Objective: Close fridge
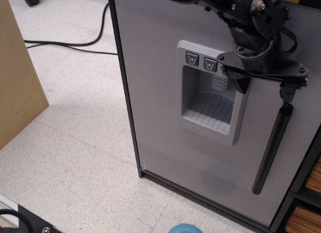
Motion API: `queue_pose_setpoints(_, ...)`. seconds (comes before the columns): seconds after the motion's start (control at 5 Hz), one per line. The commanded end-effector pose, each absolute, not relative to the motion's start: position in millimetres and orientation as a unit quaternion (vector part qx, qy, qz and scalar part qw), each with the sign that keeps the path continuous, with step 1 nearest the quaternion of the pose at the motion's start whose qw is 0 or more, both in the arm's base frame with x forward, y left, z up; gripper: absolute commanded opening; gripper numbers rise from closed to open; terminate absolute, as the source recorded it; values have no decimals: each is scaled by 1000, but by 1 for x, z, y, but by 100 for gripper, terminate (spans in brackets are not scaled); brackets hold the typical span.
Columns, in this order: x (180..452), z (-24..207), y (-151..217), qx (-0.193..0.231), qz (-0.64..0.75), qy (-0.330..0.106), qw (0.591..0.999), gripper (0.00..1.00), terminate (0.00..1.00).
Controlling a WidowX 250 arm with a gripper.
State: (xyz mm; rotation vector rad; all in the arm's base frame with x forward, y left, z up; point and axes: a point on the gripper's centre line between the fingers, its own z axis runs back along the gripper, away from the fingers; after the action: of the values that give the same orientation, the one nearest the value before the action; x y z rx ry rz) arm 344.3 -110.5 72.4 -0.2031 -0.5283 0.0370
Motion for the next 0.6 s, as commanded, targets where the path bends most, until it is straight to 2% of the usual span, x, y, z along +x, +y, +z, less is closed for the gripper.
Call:
queue_pose_setpoints(0.0, 328, 107, -104, -111, 3, -293, 950, 100, 0)
queue_pose_setpoints(0.2, 302, 115, -95, -100, -8, -279, 955, 100, 0)
queue_pose_setpoints(0.4, 302, 115, -95, -100, -8, -279, 955, 100, 0)
